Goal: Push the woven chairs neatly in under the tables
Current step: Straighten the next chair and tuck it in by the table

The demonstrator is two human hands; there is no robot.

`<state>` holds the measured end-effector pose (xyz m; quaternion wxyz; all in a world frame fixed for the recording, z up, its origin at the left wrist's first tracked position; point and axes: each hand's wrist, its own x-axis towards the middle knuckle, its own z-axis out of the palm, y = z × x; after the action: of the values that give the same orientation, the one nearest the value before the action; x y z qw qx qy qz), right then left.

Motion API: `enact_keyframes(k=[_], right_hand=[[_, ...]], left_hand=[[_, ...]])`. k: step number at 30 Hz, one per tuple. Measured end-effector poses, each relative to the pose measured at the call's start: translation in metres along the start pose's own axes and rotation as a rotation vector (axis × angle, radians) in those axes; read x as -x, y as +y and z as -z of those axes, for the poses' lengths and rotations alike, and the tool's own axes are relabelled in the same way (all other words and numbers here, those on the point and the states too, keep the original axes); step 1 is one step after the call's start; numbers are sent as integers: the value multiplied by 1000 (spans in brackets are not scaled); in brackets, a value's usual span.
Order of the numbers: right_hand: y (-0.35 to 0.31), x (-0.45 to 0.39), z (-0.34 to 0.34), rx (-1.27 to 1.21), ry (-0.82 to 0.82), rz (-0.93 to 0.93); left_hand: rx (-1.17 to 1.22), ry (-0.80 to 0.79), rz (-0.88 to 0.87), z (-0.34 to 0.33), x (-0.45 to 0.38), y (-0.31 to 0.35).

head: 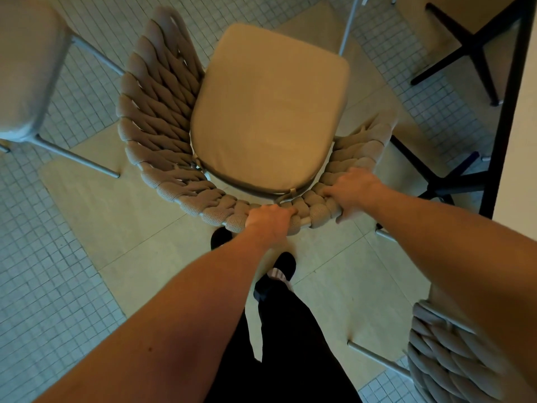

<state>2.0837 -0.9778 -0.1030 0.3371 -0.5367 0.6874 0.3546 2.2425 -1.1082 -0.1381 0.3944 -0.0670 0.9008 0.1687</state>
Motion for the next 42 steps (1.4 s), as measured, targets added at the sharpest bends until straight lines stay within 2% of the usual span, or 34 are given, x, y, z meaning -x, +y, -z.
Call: enact_keyframes(k=[8,19,27,31,36,42], right_hand=[[-14,8,3,-67,36,-24],[-91,-5,12,-310,30,-94],[-147,-26,45,-607,92,-119],[-158,-32,58,-652,116,-113],[-149,-27,42,-615,160,-49],[-112,-20,19,-468,116,-5]], left_hand=[[-83,-9,-93,6,10,-13],[-343,-109,-183,17,40,-74],[-560,-222,-110,51,56,-132],[-719,-130,-124,53,58,-152],[-614,-243,5,43,57,-138],[-335,-240,29,20,42,-90]])
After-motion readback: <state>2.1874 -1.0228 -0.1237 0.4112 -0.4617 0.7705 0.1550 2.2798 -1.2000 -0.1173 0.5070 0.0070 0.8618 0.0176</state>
